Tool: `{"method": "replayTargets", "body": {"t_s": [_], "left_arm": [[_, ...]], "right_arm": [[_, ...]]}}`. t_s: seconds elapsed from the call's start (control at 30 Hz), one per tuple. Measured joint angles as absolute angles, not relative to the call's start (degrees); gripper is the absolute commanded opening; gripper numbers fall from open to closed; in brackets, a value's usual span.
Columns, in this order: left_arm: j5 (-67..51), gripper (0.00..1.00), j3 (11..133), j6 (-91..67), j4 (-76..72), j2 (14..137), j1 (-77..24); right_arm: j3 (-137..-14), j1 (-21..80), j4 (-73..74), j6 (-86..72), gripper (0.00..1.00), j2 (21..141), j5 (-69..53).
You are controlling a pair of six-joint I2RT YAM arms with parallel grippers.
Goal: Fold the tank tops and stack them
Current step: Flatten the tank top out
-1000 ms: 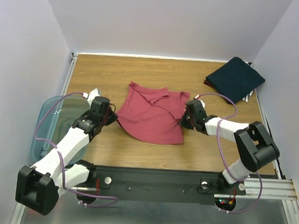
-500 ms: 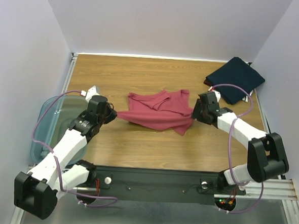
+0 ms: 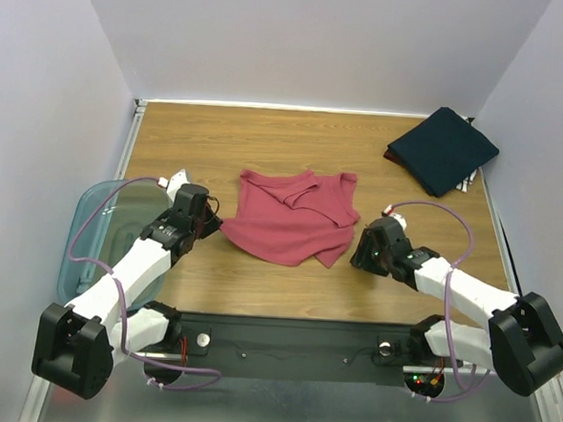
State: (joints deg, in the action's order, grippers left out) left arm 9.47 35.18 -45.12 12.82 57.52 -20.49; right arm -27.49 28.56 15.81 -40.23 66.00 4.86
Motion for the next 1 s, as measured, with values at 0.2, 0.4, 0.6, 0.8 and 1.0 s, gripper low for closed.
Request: {"method": "replayTargets", "body": {"t_s": [0.2, 0.4, 0.6, 0.8, 1.0], "left_arm": [[9.6, 0.00, 35.2, -45.1, 12.2, 58.4, -20.5], [9.8, 0.00, 35.2, -45.1, 12.0, 58.4, -20.5], [9.8, 0.00, 35.3, -45.0, 11.9, 59.0, -20.5], [10.4, 0.00, 39.5, -43.5, 14.9, 59.1, -20.5], [12.4, 0.00, 48.8, -40.8, 18.0, 56.6, -20.5]], "right_arm": [[-28.4, 38.9, 10.3, -46.2, 0.55, 70.0, 6.9], [-29.4, 39.9, 4.9, -50.5, 0.55, 73.8, 7.9], [-32.9, 40.7, 2.1, -51.4, 0.04, 79.9, 8.4], [-33.8, 40.9, 8.5, -49.7, 0.02, 78.4, 13.0], [-39.9, 40.9, 26.0, -45.0, 0.09, 65.6, 19.9]]}}
